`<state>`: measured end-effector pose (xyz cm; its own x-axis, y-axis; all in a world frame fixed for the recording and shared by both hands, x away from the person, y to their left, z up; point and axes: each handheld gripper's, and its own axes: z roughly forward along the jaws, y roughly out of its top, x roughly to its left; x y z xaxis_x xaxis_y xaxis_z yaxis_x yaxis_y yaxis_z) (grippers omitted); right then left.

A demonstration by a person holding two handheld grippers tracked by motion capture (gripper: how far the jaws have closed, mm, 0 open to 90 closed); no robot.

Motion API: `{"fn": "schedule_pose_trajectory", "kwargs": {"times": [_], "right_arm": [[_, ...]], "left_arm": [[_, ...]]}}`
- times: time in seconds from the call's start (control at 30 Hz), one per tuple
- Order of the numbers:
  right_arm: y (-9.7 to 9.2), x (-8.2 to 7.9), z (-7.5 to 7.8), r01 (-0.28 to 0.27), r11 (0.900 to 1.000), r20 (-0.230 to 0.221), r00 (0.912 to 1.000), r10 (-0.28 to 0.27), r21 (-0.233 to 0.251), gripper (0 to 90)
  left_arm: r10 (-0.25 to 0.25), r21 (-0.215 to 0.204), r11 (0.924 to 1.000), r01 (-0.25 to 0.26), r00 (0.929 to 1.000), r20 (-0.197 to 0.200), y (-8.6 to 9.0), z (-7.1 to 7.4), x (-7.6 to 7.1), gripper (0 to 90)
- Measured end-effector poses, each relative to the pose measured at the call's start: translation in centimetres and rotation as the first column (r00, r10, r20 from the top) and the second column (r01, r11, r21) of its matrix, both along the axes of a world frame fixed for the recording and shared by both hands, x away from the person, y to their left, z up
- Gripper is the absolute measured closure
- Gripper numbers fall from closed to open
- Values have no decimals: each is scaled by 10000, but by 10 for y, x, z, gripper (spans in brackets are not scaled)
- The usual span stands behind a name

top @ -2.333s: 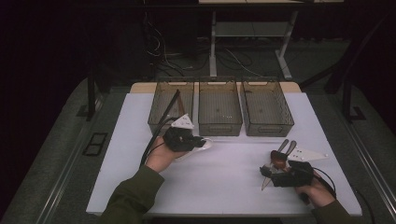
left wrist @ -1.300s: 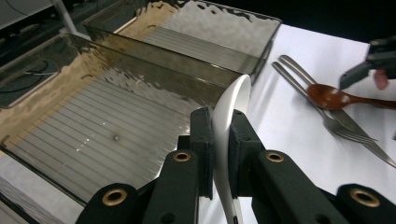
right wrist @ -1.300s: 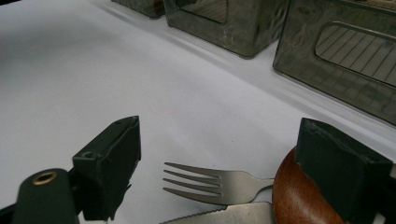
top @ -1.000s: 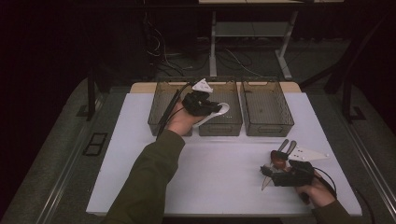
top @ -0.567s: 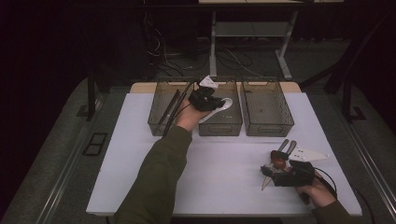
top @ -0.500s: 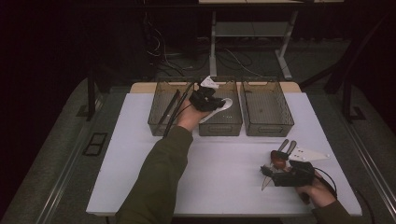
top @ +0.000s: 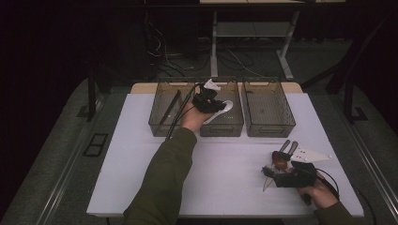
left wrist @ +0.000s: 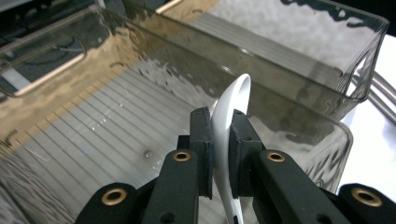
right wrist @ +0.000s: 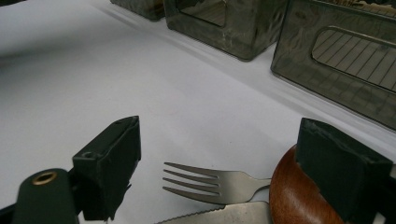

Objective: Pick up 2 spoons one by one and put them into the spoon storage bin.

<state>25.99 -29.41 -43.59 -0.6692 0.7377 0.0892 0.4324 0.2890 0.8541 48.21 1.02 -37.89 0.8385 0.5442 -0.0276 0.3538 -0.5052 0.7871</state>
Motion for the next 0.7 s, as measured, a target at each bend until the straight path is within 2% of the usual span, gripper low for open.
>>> {"fn": "schedule_pose_trajectory", "kwargs": {"times": [0.03, 0.13, 0.17, 0.23, 0.3, 0.4, 0.43, 0.47, 0.6, 0.63, 0.7], "right_arm": [[0, 0, 0, 2, 10000, 0, 10000, -2, 4, 143], [0, 0, 0, 6, 10000, -26, 10000, -6, 17, 143], [0, 0, 0, 10, 10000, -27, 10000, -10, 19, 143], [0, 0, 0, 14, 10000, -26, 10000, -14, 10, 143], [0, 0, 0, 3, 10000, -6, 10000, -3, -2, 143], [1, 0, 0, 4, 10000, -7, 10000, -4, -6, 143], [1, 0, 0, 4, 10000, -9, 10000, -4, -3, 143], [1, 0, 0, -6, 10000, -5, 10000, 6, -11, 143], [1, 0, 0, 11, 10000, -29, 10000, -11, -36, 143], [1, 0, 0, 9, 10000, -15, 10000, -9, -39, 143], [1, 0, -1, 2, 10000, -4, 10000, -2, -23, 143]], "left_arm": [[114, -152, 9998, -114, 9999, -29, -2, -2, -1, 804], [54, 201, 9998, -53, 10000, -81, -2, -2, -1, 754], [13, 186, 9998, -12, 10000, -57, -2, -2, -1, 746], [103, -274, 9996, -104, 9999, -22, -2, -2, -2, 730], [-20, -234, 9997, 21, 10000, 29, -1, 1, -2, 713], [206, -762, 9969, -216, 9997, -135, -4, 3, -6, 685], [-3, -530, 9986, -3, 9999, -116, -1, 6, -7, 669], [-84, -517, 9986, 80, 9999, -87, -1, 7, -7, 653], [-100, -981, 9951, 81, 9998, -190, 0, 11, -13, 590], [-236, -942, 9953, 232, 9997, -28, 2, 12, -14, 577], [-306, -1045, 9941, 300, 9995, -42, 4, 15, -19, 550]]}}
